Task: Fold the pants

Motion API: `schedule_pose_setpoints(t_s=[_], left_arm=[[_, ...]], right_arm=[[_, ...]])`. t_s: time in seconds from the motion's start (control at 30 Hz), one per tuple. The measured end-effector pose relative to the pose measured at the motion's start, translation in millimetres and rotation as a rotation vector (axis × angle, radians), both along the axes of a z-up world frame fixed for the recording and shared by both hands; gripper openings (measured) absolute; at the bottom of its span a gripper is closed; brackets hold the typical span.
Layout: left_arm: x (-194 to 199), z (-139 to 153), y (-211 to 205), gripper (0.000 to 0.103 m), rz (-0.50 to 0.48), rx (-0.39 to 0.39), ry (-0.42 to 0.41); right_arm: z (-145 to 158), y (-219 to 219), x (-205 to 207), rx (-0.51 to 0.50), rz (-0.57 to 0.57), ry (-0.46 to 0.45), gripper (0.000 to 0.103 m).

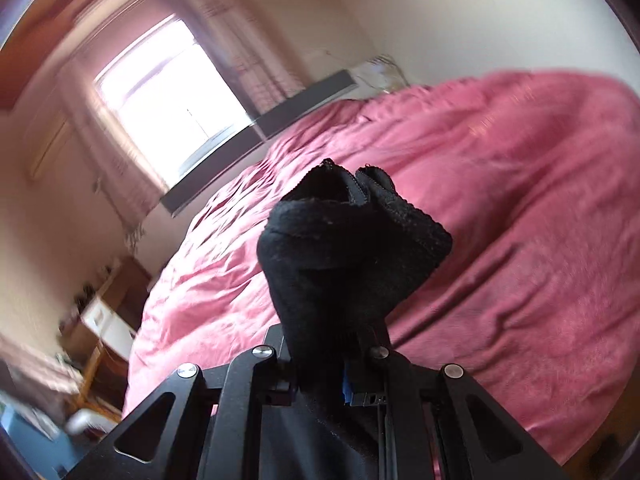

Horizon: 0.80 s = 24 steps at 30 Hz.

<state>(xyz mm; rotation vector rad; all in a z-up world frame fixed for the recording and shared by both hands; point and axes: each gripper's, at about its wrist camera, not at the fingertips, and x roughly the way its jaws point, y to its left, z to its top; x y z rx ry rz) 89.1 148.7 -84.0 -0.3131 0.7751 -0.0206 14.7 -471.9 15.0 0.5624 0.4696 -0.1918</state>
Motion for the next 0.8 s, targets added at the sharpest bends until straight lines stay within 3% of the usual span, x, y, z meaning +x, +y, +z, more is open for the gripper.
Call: schedule_pose_setpoints(t_s=[0.13, 0.3, 0.8], left_arm=[[-2.3, -1.5, -1.5, 0.064, -0.002, 0.010, -0.008], [-3.9, -3.4, -1.7, 0.064, -0.001, 0.015, -0.006], [-3.6, -4.6, -4.2, 0.064, -0.001, 0.032, 0.000]], right_arm=[[19.6, 53.7, 2.1, -0.159, 0.092, -0.009, 0.015], [20.2, 106.1, 10.3, -0.214, 0.218, -0.021, 0.015], [-44.7, 240.3, 9.3, -0.303, 0.652, 0.092, 0.015]])
